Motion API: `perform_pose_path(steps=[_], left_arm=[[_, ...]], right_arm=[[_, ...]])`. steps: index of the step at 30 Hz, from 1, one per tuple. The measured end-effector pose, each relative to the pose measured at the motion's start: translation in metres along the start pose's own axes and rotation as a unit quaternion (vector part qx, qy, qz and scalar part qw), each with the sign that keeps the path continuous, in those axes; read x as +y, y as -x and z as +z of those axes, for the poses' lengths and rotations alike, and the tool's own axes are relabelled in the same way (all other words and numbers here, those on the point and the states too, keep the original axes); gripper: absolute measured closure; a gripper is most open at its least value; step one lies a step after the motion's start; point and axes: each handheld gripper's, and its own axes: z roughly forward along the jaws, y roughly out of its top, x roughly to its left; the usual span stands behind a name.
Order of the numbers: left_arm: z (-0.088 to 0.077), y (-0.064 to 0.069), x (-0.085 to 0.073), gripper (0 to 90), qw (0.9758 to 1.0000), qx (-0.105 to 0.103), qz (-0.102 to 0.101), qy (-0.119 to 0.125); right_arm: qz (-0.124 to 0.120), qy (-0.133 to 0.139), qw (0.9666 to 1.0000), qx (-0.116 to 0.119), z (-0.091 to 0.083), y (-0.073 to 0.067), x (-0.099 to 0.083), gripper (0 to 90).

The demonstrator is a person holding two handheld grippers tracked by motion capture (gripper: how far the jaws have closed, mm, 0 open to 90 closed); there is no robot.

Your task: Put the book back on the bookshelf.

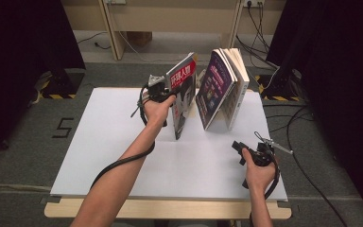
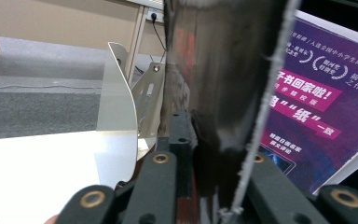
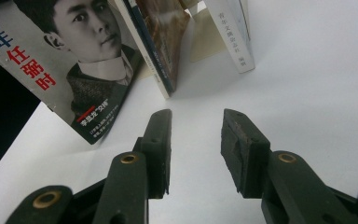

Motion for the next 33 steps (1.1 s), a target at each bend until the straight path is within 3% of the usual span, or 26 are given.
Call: perform_pose_path(steps=[13, 16, 23, 29, 33], left_arm=[[-0.001, 0.003, 0.0, 86.4, 0.9998, -0.002, 0.004, 0.017], [0.0, 0.005, 0.002, 86.5, 0.9998, -0.003, 0.004, 0.021], [0.001, 0.007, 0.002, 86.6, 0.999, -0.002, 0.018, 0.04], [0.0, 0.012, 0.006, 86.7, 0.9962, -0.005, 0.042, 0.076], [0.001, 0.011, 0.011, 86.7, 0.9934, -0.01, 0.04, 0.107]], right_arm=[[-0.008, 0.006, 1.0, 0.001, -0.002, 0.001, 0.002, 63.3], [0.001, 0.005, 1.0, 0.001, -0.002, 0.002, 0.002, 63.3], [-0.004, 0.006, 1.0, 0.001, -0.002, 0.004, 0.001, 63.3], [-0.001, 0.005, 1.0, 0.002, -0.003, 0.004, 0.001, 63.3], [-0.003, 0.009, 1.0, -0.001, -0.004, 0.004, 0.002, 63.3]])
